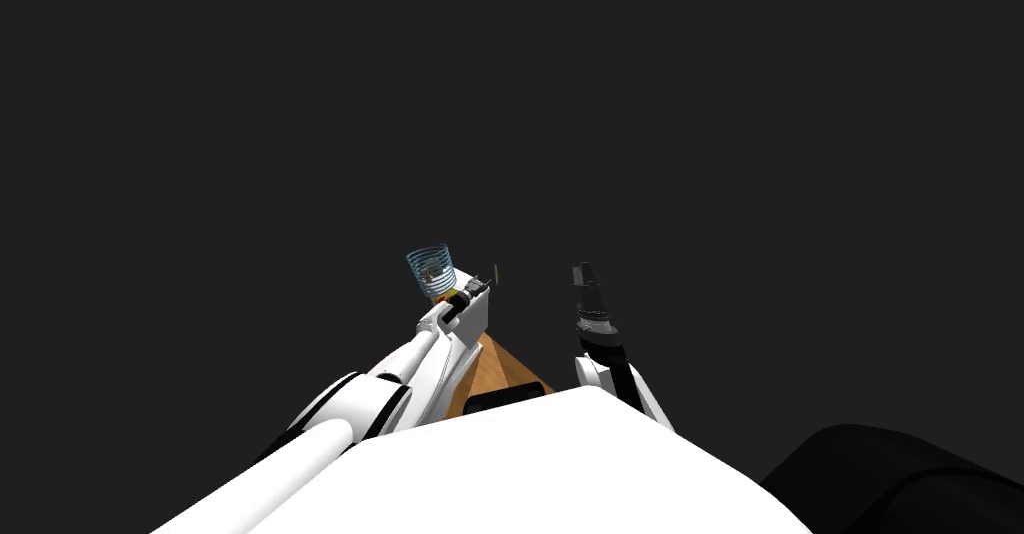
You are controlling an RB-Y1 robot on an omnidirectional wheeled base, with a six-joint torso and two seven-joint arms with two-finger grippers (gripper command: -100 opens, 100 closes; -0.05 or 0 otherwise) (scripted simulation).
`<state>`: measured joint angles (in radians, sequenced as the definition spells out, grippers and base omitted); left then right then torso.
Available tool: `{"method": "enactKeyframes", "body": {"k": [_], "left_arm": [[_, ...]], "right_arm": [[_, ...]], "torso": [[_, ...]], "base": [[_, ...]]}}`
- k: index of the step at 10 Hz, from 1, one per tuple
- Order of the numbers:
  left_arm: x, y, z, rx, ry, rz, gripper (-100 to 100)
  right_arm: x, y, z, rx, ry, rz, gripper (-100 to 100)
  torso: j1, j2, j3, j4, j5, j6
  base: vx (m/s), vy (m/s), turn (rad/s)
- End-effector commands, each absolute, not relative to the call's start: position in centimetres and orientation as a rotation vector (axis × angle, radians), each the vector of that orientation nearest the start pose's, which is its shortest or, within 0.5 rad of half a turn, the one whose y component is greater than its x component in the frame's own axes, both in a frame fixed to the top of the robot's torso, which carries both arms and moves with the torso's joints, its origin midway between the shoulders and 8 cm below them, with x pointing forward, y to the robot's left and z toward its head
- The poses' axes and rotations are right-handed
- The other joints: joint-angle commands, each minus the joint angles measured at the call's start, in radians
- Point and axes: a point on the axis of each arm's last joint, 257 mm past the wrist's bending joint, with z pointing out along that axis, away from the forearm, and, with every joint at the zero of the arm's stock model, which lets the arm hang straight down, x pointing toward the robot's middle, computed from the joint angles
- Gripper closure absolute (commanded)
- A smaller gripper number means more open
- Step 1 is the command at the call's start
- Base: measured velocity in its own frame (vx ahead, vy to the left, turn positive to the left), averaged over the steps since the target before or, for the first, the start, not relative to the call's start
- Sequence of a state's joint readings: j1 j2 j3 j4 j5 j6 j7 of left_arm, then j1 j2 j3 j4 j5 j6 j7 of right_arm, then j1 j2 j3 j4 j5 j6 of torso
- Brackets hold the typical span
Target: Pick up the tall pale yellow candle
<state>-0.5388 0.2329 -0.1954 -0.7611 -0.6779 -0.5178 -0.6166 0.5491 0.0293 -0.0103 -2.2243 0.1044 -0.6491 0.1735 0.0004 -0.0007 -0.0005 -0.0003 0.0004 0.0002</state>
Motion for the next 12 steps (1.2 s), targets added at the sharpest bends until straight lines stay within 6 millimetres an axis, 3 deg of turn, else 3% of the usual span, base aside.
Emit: {"method": "enactKeyframes", "body": {"k": [1, 3, 4, 5, 6, 7, 12], "left_arm": [[61.7, 9.2, -25.4, 0.470, 1.561, -0.446, -100], [61.7, 6.6, -25.1, 0.502, 1.568, -0.472, -100], [61.9, 7.3, -25.2, 0.489, 1.567, -0.464, -100], [61.9, 7.1, -25.2, 0.492, 1.566, -0.466, 0], [61.6, 6.8, -25.4, 0.472, 1.571, -0.450, -100], [61.3, 6.7, -26.1, 0.444, 1.588, -0.440, -100], [61.0, 7.1, -25.8, 0.366, 1.597, -0.354, -100]], "right_arm": [[32.7, -27.3, 1.1, 0.502, 0.660, 1.065, 0], [32.7, -27.3, 1.1, 0.502, 0.660, 1.065, 0], [32.7, -27.3, 1.1, 0.502, 0.660, 1.065, 0], [32.7, -27.3, 1.1, 0.502, 0.660, 1.065, 0], [32.7, -27.3, 1.1, 0.502, 0.660, 1.065, 0], [32.7, -27.3, 1.1, 0.502, 0.660, 1.065, 0], [32.7, -27.3, 1.1, 0.502, 0.660, 1.064, 0]], "torso": [[0.000, 0.000, 0.000, 0.000, 0.000, 0.000], [0.000, 0.000, 0.000, 0.000, 0.000, 0.000], [-0.001, 0.000, 0.000, 0.000, 0.000, 0.001], [-0.001, 0.001, 0.000, 0.000, 0.000, -0.001], [-0.001, 0.001, 0.000, 0.000, 0.000, -0.001], [0.001, 0.000, 0.000, 0.000, 0.000, 0.000], [0.004, -0.002, -0.002, -0.001, 0.001, 0.001]], "base": [[0.009, 0.031, -0.136], [0.008, 0.030, -0.214], [0.001, 0.018, -0.063], [0.000, 0.002, 0.011], [0.020, 0.064, -0.212], [0.036, 0.157, -0.355], [0.014, 0.120, -0.258]]}}
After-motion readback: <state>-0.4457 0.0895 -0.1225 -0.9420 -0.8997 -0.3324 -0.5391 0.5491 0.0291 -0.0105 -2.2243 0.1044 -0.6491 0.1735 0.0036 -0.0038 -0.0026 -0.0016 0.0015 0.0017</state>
